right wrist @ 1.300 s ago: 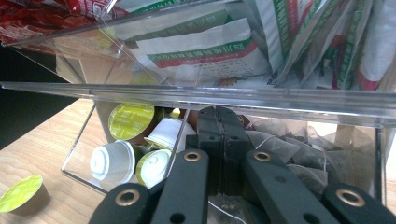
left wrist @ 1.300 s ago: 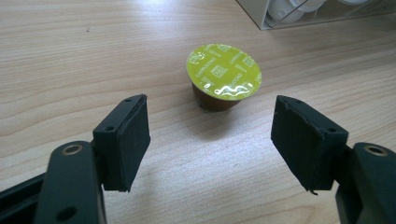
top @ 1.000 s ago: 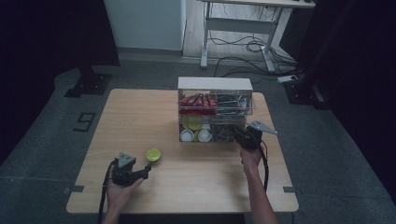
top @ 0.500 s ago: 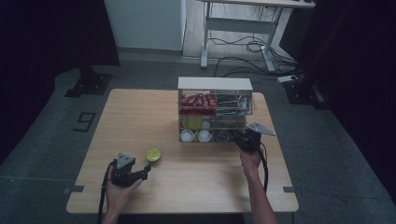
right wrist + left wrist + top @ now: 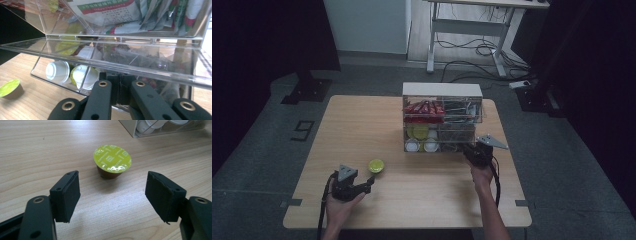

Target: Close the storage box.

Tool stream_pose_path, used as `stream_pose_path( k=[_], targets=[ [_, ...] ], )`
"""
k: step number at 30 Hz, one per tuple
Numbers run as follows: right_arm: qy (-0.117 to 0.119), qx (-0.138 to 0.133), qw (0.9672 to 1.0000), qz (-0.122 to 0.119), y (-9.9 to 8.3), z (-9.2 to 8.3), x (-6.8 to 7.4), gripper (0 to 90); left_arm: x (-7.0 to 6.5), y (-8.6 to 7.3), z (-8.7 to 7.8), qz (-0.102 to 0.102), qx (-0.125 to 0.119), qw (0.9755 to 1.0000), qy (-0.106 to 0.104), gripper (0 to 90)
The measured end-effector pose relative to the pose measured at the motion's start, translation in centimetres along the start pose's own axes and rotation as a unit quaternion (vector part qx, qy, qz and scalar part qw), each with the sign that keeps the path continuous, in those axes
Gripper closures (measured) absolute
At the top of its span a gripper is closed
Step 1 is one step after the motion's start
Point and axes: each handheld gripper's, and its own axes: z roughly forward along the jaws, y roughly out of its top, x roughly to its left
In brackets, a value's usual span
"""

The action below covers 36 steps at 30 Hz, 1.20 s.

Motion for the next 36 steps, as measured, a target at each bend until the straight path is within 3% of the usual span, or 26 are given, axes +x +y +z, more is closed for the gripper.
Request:
stream_pose_path(
  k=[14, 36],
  targets=[
    [-0.012, 0.024, 0.9996, -0.007, -1.7, -0.6, -0.1, 88.8, 0.5, 0.1, -0.6, -0.006, -0.008, 0.9999, -0.001, 28.3],
    [-0.012, 0.052, 0.9984, -0.018, -2.8, -0.5, -0.1, 88.2, 0.3, -0.4, 0.1, -0.003, 0.015, 0.9999, -0.005, 27.9]
  ],
)
